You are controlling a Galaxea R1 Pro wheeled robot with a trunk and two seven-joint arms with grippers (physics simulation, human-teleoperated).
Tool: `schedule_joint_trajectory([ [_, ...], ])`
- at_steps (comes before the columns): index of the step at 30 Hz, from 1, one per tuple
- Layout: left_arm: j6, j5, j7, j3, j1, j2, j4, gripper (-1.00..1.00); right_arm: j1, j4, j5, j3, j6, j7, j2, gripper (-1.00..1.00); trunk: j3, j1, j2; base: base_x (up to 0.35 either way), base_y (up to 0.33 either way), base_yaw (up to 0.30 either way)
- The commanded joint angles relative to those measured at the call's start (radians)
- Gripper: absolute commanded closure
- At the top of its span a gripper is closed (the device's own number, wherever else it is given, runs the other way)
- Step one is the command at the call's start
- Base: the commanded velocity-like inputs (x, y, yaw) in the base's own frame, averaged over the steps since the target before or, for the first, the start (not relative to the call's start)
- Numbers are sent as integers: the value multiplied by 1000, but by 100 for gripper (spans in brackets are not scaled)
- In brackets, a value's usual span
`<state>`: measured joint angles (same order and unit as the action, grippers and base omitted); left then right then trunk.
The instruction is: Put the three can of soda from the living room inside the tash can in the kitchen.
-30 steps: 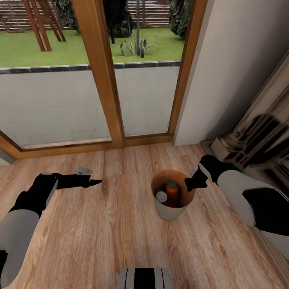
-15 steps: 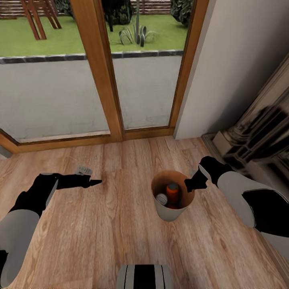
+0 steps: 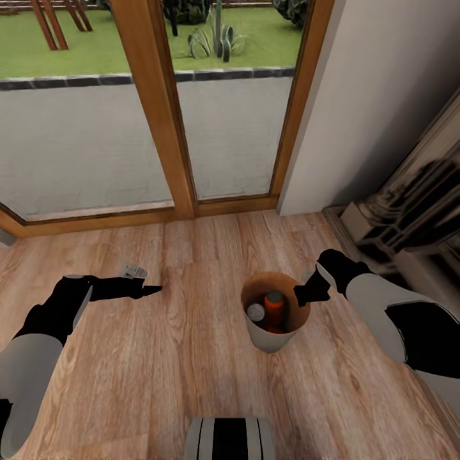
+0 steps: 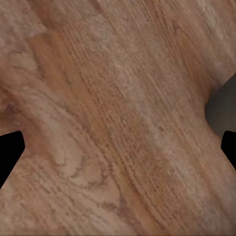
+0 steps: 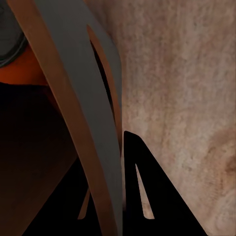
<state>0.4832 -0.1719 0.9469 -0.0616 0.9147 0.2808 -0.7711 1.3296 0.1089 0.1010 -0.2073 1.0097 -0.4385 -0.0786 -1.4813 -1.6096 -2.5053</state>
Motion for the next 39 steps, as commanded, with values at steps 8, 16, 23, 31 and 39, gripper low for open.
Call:
schedule_joint_trajectory([
  [8,0,0,1,0,0,0,0,-100,-4,0,-23,16,3,-6,-5,100,-24,-3,-1,0,0,0],
  [16,0,0,6,0,0,0,-3,-100,-4,1,-24,16,3,-6,-14,100,-24,-3,-1,0,0,0],
  [23,-1,0,5,0,0,-9,-2,-100,-6,12,-23,16,3,-6,-14,-100,-24,-3,-1,0,0,0],
  [31,-2,0,4,0,0,-12,-2,-100,-11,15,-23,16,3,-6,-15,-100,-24,-3,-1,0,0,0],
  [39,-3,0,4,0,0,-14,-2,-100,-16,15,-24,16,3,-6,-15,-100,-24,-3,-1,0,0,0],
])
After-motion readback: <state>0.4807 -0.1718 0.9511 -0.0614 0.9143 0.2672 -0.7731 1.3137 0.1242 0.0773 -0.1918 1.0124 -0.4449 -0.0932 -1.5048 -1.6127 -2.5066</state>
